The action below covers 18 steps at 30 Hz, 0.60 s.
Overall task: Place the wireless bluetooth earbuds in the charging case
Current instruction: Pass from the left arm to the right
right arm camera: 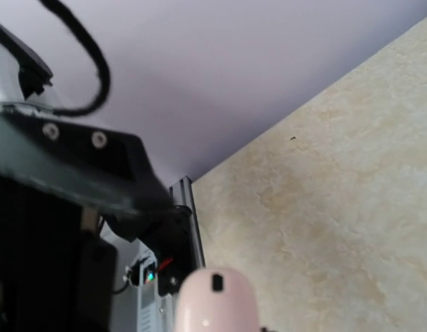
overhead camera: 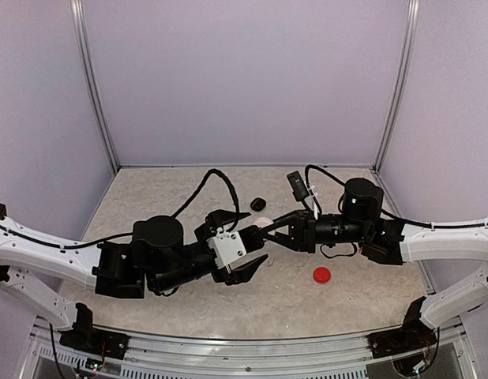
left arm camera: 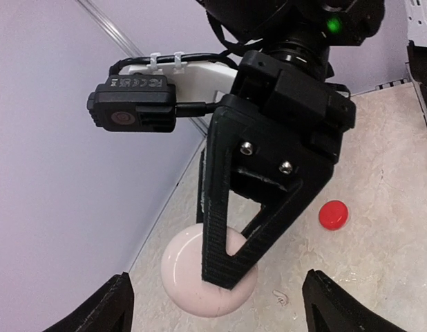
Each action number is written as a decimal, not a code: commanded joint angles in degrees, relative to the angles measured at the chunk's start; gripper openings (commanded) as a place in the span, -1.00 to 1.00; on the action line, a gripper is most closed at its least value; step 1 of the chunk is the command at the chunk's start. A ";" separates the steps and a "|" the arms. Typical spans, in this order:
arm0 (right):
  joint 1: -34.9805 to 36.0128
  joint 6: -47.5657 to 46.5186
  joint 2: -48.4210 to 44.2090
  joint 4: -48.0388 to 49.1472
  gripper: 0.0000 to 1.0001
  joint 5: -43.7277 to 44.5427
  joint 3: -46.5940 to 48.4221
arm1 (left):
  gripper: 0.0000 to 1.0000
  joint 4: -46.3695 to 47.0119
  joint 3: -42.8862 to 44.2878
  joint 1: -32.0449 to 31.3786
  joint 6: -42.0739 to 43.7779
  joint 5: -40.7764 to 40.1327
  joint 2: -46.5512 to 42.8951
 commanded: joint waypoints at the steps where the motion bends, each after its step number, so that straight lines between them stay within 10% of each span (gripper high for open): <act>1: -1.69 -7.03 -2.30 -12.25 -0.76 -4.23 4.72 | 0.77 -10.71 -1.17 0.50 0.21 10.54 -6.71; 18: 0.90 -17.37 6.61 -35.47 -0.83 -25.08 15.80 | 0.87 -29.36 4.89 0.67 4.18 21.29 -7.78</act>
